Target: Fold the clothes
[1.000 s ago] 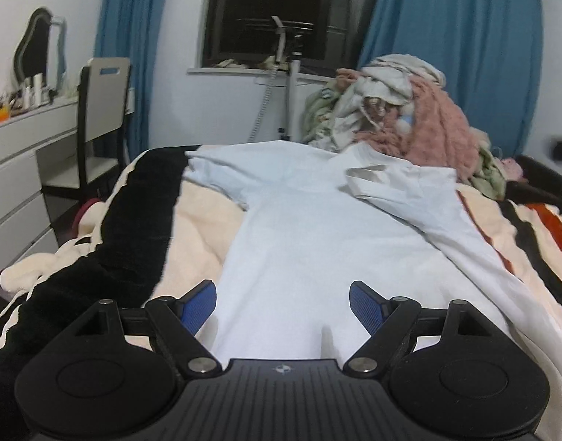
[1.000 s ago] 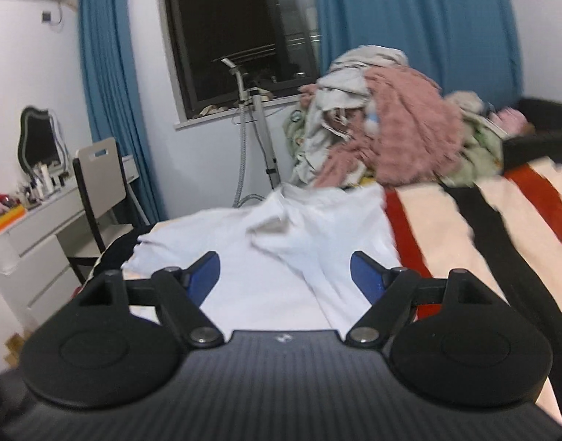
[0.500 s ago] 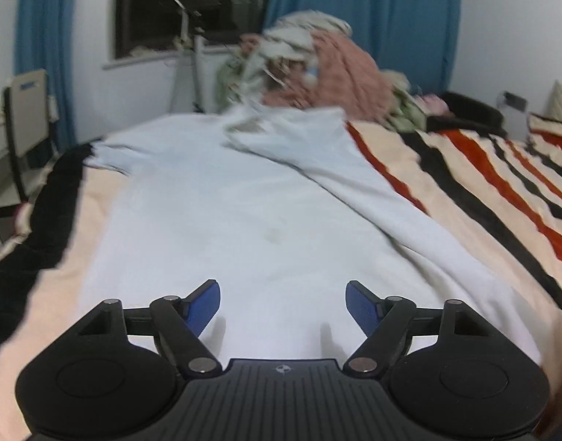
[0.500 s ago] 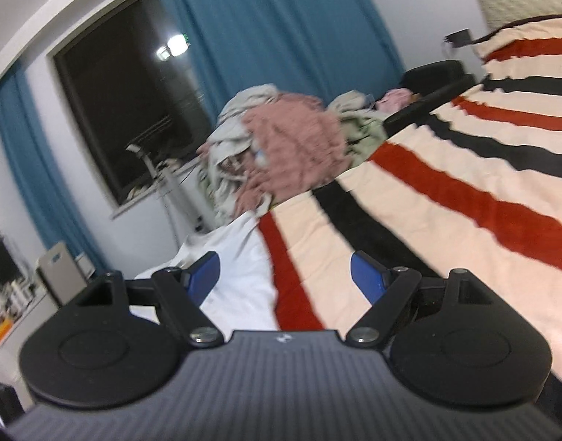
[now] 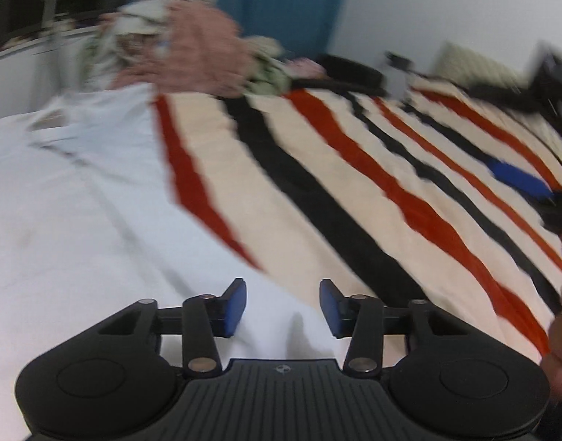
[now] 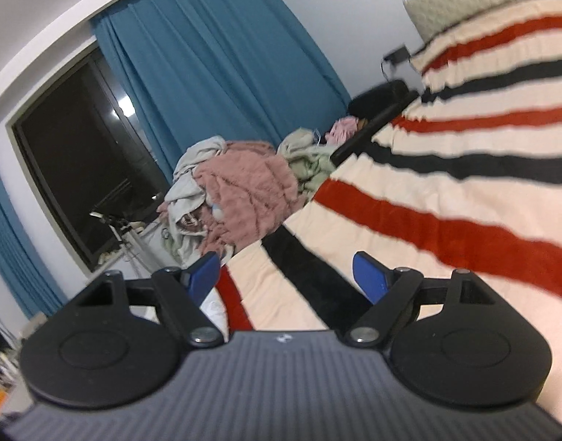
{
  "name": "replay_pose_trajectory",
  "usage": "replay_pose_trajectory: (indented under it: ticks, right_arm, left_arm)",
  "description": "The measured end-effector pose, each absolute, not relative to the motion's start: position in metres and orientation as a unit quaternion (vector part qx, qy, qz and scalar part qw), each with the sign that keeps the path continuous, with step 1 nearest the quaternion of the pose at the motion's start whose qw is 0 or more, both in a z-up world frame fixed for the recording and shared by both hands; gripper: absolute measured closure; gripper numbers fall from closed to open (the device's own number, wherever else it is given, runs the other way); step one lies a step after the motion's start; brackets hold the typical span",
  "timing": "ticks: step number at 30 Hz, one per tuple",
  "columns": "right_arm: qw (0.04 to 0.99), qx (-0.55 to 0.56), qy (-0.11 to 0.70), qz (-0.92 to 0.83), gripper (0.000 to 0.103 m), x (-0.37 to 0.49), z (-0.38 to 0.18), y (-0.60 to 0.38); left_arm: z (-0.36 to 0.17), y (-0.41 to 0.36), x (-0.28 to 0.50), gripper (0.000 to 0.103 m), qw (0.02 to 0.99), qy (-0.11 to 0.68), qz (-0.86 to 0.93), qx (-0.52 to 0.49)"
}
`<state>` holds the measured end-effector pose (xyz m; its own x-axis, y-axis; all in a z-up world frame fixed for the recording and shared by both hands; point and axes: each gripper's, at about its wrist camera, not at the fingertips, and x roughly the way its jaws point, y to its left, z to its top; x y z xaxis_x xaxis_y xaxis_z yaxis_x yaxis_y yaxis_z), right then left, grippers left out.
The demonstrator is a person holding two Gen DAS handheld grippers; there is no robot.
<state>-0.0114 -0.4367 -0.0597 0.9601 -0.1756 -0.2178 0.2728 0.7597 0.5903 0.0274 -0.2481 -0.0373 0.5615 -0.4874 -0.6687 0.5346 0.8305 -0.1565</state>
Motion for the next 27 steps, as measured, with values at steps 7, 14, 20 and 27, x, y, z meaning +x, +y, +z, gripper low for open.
replay_pose_trajectory:
  ticks: [7,14,20,27]
  right_arm:
    - [0.925,0.351,0.089,-0.113,0.021,-0.004,-0.072,-0.444]
    - [0.922,0.354,0.104,-0.112,0.021,0.003,-0.077,-0.441]
    - [0.927,0.349,0.091,-0.104,0.021,-0.002,-0.073,-0.437]
    - [0.938,0.326,0.092,-0.074,0.021,-0.003,-0.063,-0.420]
  left_arm:
    - [-0.099,-0.287,0.036,0.059,0.854,0.409,-0.314,0.072]
    - [-0.107,-0.269,0.050,0.094,0.862,0.396,-0.310,0.062]
    - [-0.058,-0.222,0.045,0.095,0.871,0.375,-0.316,0.011]
    - [0.009,-0.106,0.011,0.095,0.889,0.343,-0.294,-0.081]
